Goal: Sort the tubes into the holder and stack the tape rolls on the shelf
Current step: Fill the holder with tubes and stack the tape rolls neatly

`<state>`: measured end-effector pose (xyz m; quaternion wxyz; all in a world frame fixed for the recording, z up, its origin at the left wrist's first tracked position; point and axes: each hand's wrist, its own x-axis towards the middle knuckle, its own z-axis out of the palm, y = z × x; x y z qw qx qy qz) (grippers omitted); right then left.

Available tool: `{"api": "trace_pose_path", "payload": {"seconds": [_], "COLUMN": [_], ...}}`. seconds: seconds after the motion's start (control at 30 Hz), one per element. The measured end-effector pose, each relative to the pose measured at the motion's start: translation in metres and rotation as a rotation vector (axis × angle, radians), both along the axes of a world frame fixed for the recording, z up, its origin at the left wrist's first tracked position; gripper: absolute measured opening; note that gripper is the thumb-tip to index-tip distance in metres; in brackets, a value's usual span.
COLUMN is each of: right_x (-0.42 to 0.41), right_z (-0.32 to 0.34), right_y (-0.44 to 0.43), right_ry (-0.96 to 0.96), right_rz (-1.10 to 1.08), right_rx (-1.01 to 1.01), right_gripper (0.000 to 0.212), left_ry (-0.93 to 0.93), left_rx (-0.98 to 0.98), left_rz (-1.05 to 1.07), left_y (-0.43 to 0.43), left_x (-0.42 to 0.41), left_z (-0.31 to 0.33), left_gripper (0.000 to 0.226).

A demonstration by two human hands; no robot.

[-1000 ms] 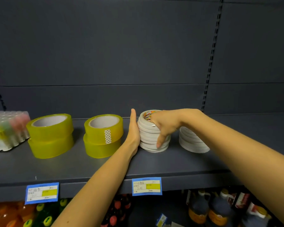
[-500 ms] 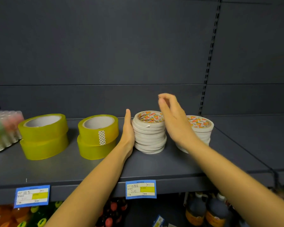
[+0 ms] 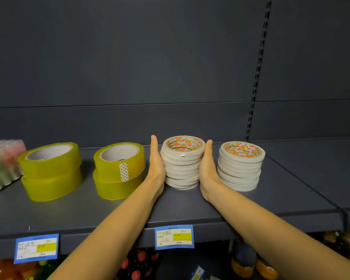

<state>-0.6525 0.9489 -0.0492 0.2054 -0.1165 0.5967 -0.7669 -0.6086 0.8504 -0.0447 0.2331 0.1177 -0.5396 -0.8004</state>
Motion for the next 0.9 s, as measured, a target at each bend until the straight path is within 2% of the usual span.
{"api": "trace_pose_path", "payload": {"seconds": [0.43, 0.57, 0.9], "right_x": [-0.0091, -0.0105, -0.0068], "right_z": [0.0001, -0.0017, -0.0028], "right_y": [-0.006, -0.0053, -0.0067], "right_ry": [-0.019, 0.016, 0.063], "right_rz": [0.009, -0.074, -0.121], "right_rx": [-0.046, 0.017, 0.097], "right_gripper": [0.07, 0.065, 0.065], "left_ry": [0.034, 0.013, 0.007], "left_rx": [0.006, 0.018, 0.084], "left_rz": [0.047, 0.068, 0.036], "left_y": [0.003, 0.0021, 0.0068], "left_x": [-0.0035, -0.0044, -0.0024], "left_z": [-0.003, -0.0026, -0.0024], "left_gripper": [0.072, 0.072, 0.082]}}
